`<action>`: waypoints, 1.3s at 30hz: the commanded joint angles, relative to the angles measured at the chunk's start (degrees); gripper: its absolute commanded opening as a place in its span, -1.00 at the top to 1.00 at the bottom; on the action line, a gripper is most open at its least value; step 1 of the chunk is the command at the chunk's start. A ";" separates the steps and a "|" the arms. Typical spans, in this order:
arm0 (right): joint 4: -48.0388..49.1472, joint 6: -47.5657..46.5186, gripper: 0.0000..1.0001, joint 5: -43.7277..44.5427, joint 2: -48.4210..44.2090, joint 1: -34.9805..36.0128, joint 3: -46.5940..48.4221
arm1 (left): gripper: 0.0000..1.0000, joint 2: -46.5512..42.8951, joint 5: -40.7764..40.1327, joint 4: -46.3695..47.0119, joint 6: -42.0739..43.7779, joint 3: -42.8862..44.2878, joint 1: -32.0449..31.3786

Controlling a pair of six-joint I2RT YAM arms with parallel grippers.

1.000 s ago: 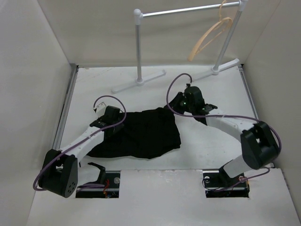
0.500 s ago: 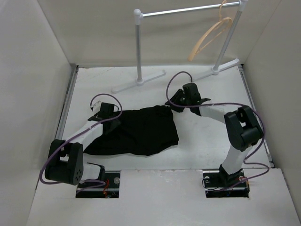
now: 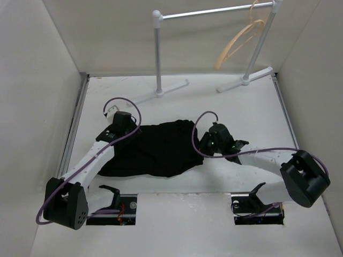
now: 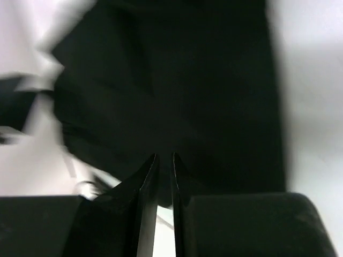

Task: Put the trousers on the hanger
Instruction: Fold the trousers at the center of the board, then pick up the hanger from the clothesline.

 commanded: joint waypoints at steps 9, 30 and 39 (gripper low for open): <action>-7.88 -1.54 -0.20 2.96 -5.12 -1.69 6.18 | -0.08 -3.31 0.56 -2.40 0.35 1.79 0.53; -17.82 -16.76 -0.15 -6.88 14.26 -32.11 69.20 | -0.02 -5.69 1.61 -3.02 0.18 1.09 -3.07; -20.03 -16.59 -0.12 -7.59 23.24 -33.78 78.27 | -0.03 -5.42 1.88 -2.75 0.00 1.17 -2.72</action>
